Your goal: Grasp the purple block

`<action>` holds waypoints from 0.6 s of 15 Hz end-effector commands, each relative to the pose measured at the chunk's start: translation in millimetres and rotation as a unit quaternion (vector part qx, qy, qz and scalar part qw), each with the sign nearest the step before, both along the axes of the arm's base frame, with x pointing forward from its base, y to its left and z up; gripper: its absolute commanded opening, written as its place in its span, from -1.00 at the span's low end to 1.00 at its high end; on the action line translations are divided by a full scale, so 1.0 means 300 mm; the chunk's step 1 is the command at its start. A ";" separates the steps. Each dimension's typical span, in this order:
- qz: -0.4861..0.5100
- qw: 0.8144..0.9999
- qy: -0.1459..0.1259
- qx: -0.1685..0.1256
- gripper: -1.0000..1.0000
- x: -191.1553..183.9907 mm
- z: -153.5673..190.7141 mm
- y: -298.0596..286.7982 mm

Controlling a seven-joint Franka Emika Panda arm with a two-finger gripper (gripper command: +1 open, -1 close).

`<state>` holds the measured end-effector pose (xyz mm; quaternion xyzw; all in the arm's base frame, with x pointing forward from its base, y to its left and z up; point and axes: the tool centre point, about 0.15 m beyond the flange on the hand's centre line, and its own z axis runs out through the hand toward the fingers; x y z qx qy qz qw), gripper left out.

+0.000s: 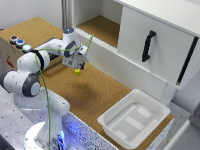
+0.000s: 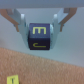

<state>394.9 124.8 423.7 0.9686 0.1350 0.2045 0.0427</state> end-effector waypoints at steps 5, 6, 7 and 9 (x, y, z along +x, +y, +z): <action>-0.004 0.999 0.047 0.008 -1.00 0.513 0.298 0.081; -0.010 0.999 0.049 0.014 -1.00 0.557 0.308 0.085; -0.020 0.998 0.053 0.019 -1.00 0.595 0.308 0.086; -0.041 0.997 0.059 0.033 -1.00 0.658 0.296 0.098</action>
